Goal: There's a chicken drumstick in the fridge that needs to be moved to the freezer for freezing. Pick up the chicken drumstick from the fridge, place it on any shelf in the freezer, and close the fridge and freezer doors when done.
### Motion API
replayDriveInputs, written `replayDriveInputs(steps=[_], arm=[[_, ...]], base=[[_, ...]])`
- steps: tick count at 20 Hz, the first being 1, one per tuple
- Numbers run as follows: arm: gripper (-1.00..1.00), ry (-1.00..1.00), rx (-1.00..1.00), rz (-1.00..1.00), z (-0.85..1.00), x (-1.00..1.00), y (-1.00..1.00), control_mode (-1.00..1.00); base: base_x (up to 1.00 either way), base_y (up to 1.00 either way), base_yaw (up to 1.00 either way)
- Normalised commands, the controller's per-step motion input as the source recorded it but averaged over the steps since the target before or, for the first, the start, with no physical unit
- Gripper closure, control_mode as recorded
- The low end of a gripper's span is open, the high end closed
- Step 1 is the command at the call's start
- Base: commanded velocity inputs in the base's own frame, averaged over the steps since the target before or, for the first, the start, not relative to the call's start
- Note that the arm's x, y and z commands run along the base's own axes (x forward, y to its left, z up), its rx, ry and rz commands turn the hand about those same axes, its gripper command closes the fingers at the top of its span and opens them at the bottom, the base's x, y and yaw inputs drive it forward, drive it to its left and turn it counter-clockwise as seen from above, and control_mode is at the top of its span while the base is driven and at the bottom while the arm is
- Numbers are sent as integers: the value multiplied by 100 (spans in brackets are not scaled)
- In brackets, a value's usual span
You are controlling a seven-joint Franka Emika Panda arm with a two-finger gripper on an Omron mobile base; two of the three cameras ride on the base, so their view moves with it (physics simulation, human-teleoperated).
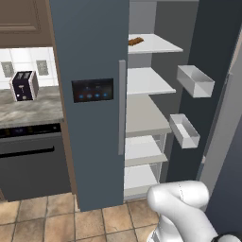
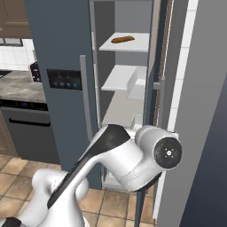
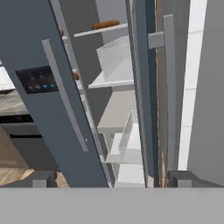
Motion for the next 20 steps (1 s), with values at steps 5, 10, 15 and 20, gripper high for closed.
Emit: replayDriveInputs(steps=[5,10,15,20], arm=[[-100,-18,-1,13,-15,3,-19,-100],[-100,-9,-1,16,-21,29,-23,-100],[-100,0,0,7,-9,25,-31,-100],[-100,-5,0,5,-11,19,-3,-100]], base=[[0,0,0],[0,0,0],[0,0,0],[0,0,0]])
